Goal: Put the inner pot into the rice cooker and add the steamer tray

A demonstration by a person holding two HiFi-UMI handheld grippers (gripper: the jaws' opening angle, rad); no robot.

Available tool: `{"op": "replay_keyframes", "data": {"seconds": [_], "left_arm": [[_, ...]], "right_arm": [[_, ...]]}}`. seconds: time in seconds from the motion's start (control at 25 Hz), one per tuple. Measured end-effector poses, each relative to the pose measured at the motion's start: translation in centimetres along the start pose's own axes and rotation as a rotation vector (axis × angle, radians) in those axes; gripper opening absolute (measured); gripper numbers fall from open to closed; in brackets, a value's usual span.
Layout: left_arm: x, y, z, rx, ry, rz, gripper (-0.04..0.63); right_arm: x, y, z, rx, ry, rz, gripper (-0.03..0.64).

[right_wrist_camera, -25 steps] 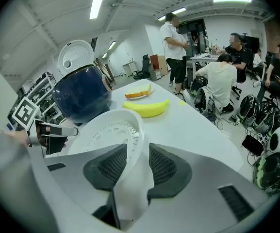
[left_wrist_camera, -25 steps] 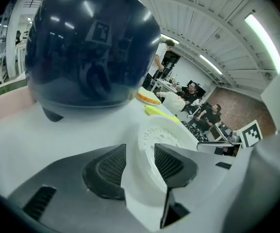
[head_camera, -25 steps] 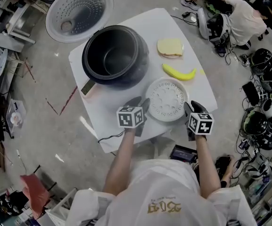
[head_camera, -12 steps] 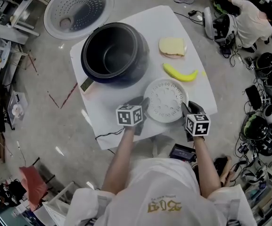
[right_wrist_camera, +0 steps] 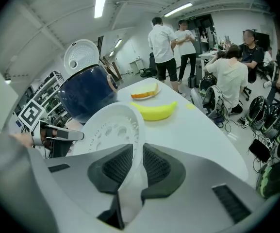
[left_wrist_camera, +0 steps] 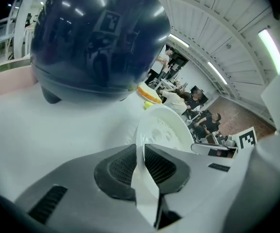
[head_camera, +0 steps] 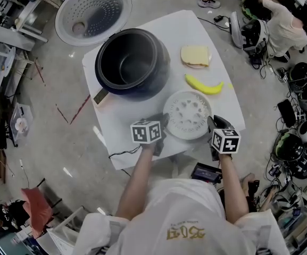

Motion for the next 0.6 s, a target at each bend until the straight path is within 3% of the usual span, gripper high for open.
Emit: {"op": "replay_keyframes", "data": {"seconds": [0.6], "left_arm": [[-4.2, 3.3, -3.4, -0.056, -0.053, 0.072, 0.055]], "right_arm": [[0.4, 3.8, -3.8, -0.096, 0.024, 0.064, 0.055]]}}
Point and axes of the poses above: the fingertips, and each gripper's own axes: z forward along the fingers, x to its left, y out of its top, the point moved 1 cm from there along -z, backward along the fingers, and after that the axes turned 9 degrees about -y, right-handed, at the moved point
